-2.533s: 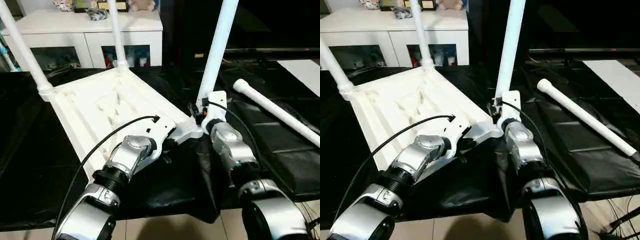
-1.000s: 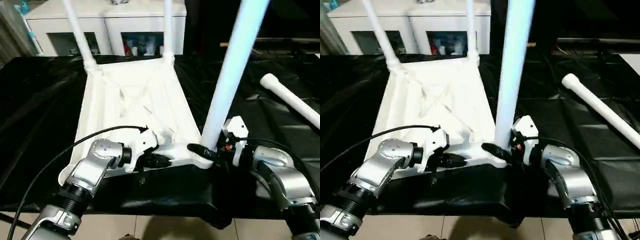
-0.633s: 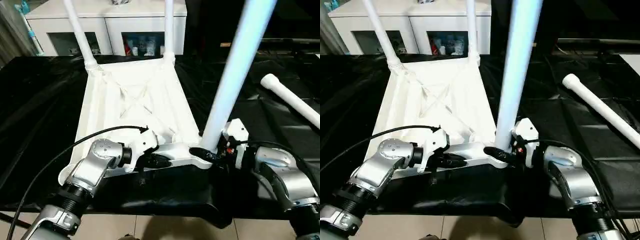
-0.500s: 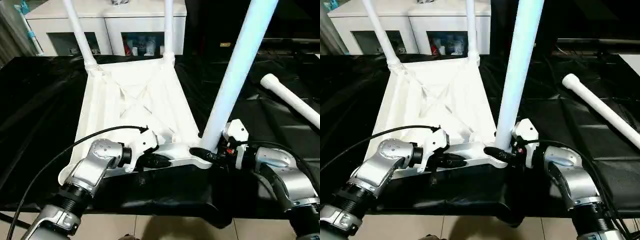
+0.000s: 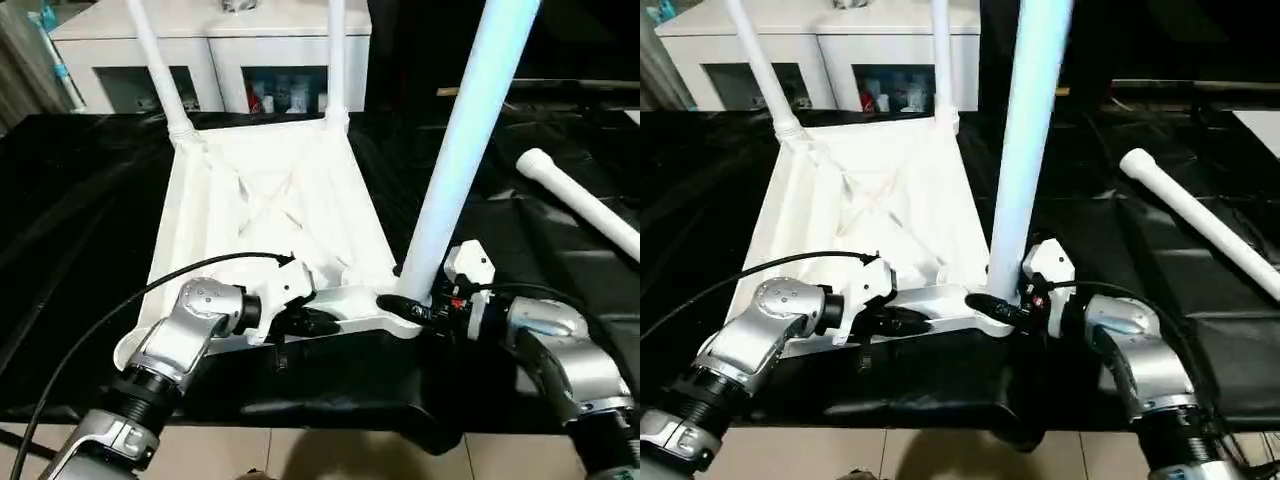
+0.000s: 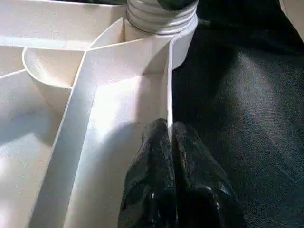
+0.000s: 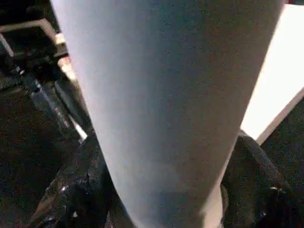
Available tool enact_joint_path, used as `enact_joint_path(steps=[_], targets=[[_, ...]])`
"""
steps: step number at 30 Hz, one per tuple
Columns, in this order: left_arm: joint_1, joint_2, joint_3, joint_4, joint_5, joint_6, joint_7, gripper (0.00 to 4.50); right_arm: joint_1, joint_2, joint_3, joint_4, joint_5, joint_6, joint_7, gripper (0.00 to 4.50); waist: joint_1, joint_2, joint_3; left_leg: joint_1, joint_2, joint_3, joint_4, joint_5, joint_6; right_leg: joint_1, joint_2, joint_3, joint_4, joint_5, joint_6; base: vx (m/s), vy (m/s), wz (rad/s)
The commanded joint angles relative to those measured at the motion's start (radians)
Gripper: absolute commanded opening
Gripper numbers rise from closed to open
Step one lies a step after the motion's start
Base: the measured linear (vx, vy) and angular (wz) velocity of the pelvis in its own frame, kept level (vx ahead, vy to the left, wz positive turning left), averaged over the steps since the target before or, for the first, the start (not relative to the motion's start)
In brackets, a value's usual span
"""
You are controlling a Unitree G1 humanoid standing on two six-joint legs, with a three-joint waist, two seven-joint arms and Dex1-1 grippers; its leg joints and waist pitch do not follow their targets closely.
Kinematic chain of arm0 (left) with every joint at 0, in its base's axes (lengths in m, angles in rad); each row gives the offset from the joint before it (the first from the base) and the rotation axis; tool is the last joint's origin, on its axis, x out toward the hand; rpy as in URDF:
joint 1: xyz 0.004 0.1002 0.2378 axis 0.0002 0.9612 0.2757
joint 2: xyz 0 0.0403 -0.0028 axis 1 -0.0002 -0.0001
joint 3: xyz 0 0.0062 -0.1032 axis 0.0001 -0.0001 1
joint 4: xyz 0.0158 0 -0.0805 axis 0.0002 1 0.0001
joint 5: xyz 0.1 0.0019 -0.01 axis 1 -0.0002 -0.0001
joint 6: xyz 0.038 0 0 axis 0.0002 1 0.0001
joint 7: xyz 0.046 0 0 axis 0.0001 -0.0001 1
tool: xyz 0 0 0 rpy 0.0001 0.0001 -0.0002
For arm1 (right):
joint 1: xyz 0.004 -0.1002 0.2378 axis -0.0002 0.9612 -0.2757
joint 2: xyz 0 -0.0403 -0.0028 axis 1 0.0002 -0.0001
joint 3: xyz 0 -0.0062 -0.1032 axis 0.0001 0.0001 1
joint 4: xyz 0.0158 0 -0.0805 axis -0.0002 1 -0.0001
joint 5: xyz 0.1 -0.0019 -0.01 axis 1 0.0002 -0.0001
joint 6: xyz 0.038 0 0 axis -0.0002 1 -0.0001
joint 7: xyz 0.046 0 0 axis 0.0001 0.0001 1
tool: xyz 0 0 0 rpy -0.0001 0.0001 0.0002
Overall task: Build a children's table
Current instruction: Pick table leg
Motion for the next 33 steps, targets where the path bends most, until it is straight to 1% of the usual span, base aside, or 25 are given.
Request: enact_joint_path(steps=[1,2,3,5,6,7,8,9,10,11,12,13,14,15,16,17,19,22,23,28,29,30,31,32,33], targets=[[0.003,-0.006,-0.007,0.001,-0.016,-0.002,-0.018,0.00,0.016,-0.002,-0.016,0.055,-0.024,0.022,-0.052,2.59,-0.004,-0.019,-0.061,0.011,0.048,-0.017,-0.069,-0.147,0.082,0.057,-0.053,0.040,-0.071,-0.186,-0.222,0.000,0.000,0.00],[0.003,-0.006,-0.007,0.001,-0.016,-0.002,-0.018,0.00,0.016,-0.002,-0.016,0.055,-0.024,0.022,-0.052,2.59,-0.006,-0.019,-0.058,0.013,0.048,-0.017,-0.071,-0.173,0.070,0.056,-0.054,0.040,-0.075,-0.223,-0.213,0.000,0.000,0.00],[-0.005,-0.029,0.002,0.020,-0.011,0.016,0.026,0.00,0.007,0.036,-0.037,0.096,-0.032,0.023,-0.134,2.59,-0.008,-0.015,-0.057,0.015,0.049,-0.018,-0.073,-0.195,0.058,0.056,-0.055,0.041,-0.079,-0.258,-0.203,0.000,0.000,0.00],[-0.019,-0.063,0.014,0.050,0.002,0.035,0.096,0.00,-0.006,0.090,-0.066,0.151,-0.039,0.018,-0.246,2.59,-0.019,-0.016,-0.046,0.019,0.046,-0.018,-0.081,-0.253,0.026,0.050,-0.055,0.040,-0.093,-0.354,-0.187,0.000,0.000,0.00],[-0.026,-0.078,0.018,0.064,0.007,0.043,0.124,0.00,-0.013,0.114,-0.079,0.176,-0.042,0.015,-0.294,2.58,-0.027,-0.019,-0.045,0.025,0.043,-0.023,-0.083,-0.299,0.001,0.052,-0.056,0.037,-0.099,-0.440,-0.163,0.000,0.000,0.00],[-0.052,-0.122,0.032,0.111,0.022,0.067,0.212,0.00,-0.035,0.165,-0.089,0.237,-0.066,-0.001,-0.409,2.57,-0.031,-0.019,-0.047,0.027,0.043,-0.024,-0.084,-0.309,-0.006,0.052,-0.057,0.037,-0.100,-0.451,-0.157,0.000,0.000,0.00],[-0.075,-0.157,0.043,0.150,0.033,0.089,0.282,0.00,-0.055,0.202,-0.092,0.285,-0.088,-0.015,-0.498,2.57,-0.043,-0.015,-0.046,0.029,0.041,-0.025,-0.084,-0.326,-0.024,0.046,-0.055,0.038,-0.103,-0.467,-0.151,0.000,0.000,0.00],[-0.075,-0.157,0.043,0.150,0.033,0.089,0.282,0.00,-0.055,0.202,-0.092,0.285,-0.088,-0.015,-0.498,2.56,-0.046,-0.017,-0.045,0.032,0.039,-0.026,-0.085,-0.334,-0.027,0.045,-0.055,0.037,-0.108,-0.482,-0.145,0.000,0.000,0.00],[-0.099,-0.188,0.056,0.189,0.042,0.102,0.350,0.00,-0.076,0.233,-0.097,0.328,-0.105,-0.027,-0.576,2.56,-0.047,-0.017,-0.046,0.031,0.037,-0.028,-0.084,-0.341,-0.028,0.048,-0.056,0.035,-0.109,-0.498,-0.137,0.000,0.000,0.00],[-0.107,-0.198,0.060,0.201,0.045,0.104,0.369,0.00,-0.084,0.242,-0.099,0.341,-0.109,-0.030,-0.599,2.56,-0.049,-0.016,-0.047,0.031,0.036,-0.028,-0.083,-0.340,-0.023,0.048,-0.057,0.034,-0.114,-0.508,-0.130,0.000,0.000,0.00],[-0.148,-0.241,0.078,0.262,0.055,0.115,0.466,0.00,-0.127,0.283,-0.111,0.409,-0.120,-0.038,-0.704,2.56,-0.054,-0.016,-0.045,0.032,0.037,-0.027,-0.086,-0.350,-0.016,0.045,-0.054,0.033,-0.118,-0.518,-0.123,0.000,0.000,0.00],[-0.175,-0.266,0.088,0.299,0.059,0.116,0.520,0.00,-0.159,0.305,-0.119,0.452,-0.126,-0.043,-0.769,2.56,-0.058,-0.012,-0.043,0.038,0.034,-0.030,-0.085,-0.380,-0.022,0.042,-0.055,0.027,-0.123,-0.558,-0.114,0.000,0.000,0.00],[-0.183,-0.274,0.091,0.310,0.059,0.118,0.533,0.00,-0.170,0.312,-0.122,0.465,-0.125,-0.044,-0.786,2.56,-0.061,-0.012,-0.041,0.039,0.034,-0.032,-0.086,-0.395,-0.024,0.041,-0.055,0.024,-0.127,-0.578,-0.108,0.000,0.000,0.00],[-0.221,-0.307,0.100,0.360,0.064,0.116,0.594,0.00,-0.228,0.342,-0.127,0.531,-0.135,-0.055,-0.870,2.56,-0.061,-0.010,-0.041,0.044,0.033,-0.034,-0.087,-0.417,-0.025,0.040,-0.055,0.019,-0.133,-0.600,-0.092,0.000,0.000,0.00],[-0.221,-0.307,0.100,0.360,0.064,0.116,0.594,0.00,-0.228,0.342,-0.127,0.531,-0.135,-0.055,-0.870,2.56,-0.068,-0.008,-0.041,0.050,0.032,-0.037,-0.086,-0.453,-0.031,0.036,-0.052,0.013,-0.139,-0.610,-0.085,0.000,0.000,0.00],[-0.227,-0.310,0.097,0.368,0.068,0.113,0.597,0.00,-0.244,0.348,-0.130,0.547,-0.133,-0.058,-0.883,2.56,-0.068,-0.008,-0.042,0.049,0.033,-0.040,-0.089,-0.463,-0.030,0.041,-0.054,0.011,-0.141,-0.605,-0.081,0.000,0.000,0.00],[-0.233,-0.310,0.091,0.374,0.075,0.108,0.599,0.00,-0.263,0.356,-0.134,0.566,-0.132,-0.062,-0.885,2.56,-0.068,-0.009,-0.047,0.034,0.038,-0.044,-0.100,-0.443,-0.016,0.054,-0.058,0.013,-0.134,-0.523,-0.090,0.000,0.000,0.00],[-0.240,-0.308,0.089,0.384,0.083,0.105,0.600,0.00,-0.291,0.369,-0.144,0.602,-0.136,-0.071,-0.894,2.56,-0.067,-0.010,-0.048,0.036,0.039,-0.039,-0.101,-0.436,-0.010,0.051,-0.058,0.020,-0.130,-0.467,-0.117,0.000,0.000,0.00],[-0.241,-0.302,0.085,0.386,0.091,0.102,0.593,0.00,-0.305,0.377,-0.154,0.618,-0.129,-0.081,-0.876,2.56,-0.070,-0.013,-0.049,0.035,0.039,-0.037,-0.100,-0.434,-0.005,0.050,-0.059,0.023,-0.127,-0.451,-0.136,0.000,0.000,0.00],[-0.243,-0.280,0.072,0.401,0.103,0.087,0.569,0.00,-0.326,0.397,-0.180,0.623,-0.081,-0.122,-0.776,2.56,-0.075,-0.015,-0.046,0.037,0.038,-0.035,-0.099,-0.450,0.004,0.048,-0.061,0.024,-0.131,-0.474,-0.144,0.000,0.000,0.00],[-0.248,-0.275,0.067,0.414,0.104,0.078,0.563,0.00,-0.333,0.398,-0.179,0.621,-0.076,-0.138,-0.749,3.11,-0.076,-0.016,-0.045,0.036,0.038,-0.035,-0.099,-0.452,0.006,0.048,-0.061,0.023,-0.133,-0.492,-0.140,0.000,0.000,0.00],[-0.249,-0.272,0.065,0.418,0.105,0.075,0.560,0.00,-0.334,0.397,-0.176,0.617,-0.074,-0.144,-0.735,3.25,-0.076,-0.016,-0.045,0.038,0.038,-0.035,-0.099,-0.452,0.006,0.046,-0.060,0.023,-0.134,-0.499,-0.138,0.000,0.000,0.00],[-0.247,-0.259,0.054,0.418,0.110,0.071,0.540,0.00,-0.330,0.385,-0.159,0.588,-0.077,-0.148,-0.699,3.24,-0.075,-0.016,-0.045,0.039,0.038,-0.035,-0.098,-0.458,0.008,0.045,-0.061,0.022,-0.135,-0.510,-0.134,0.000,0.000,0.00],[-0.243,-0.248,0.045,0.414,0.113,0.072,0.524,0.00,-0.325,0.373,-0.145,0.560,-0.074,-0.144,-0.662,3.45,-0.078,-0.016,-0.043,0.034,0.038,-0.039,-0.101,-0.463,0.008,0.048,-0.061,0.021,-0.134,-0.521,-0.126,0.000,0.000,0.00],[-0.241,-0.243,0.042,0.411,0.115,0.072,0.517,0.00,-0.320,0.367,-0.138,0.544,-0.072,-0.141,-0.644,3.45,-0.083,-0.017,-0.044,0.020,0.041,-0.045,-0.106,-0.448,0.006,0.060,-0.063,0.019,-0.130,-0.514,-0.118,0.000,0.000,0.00]])
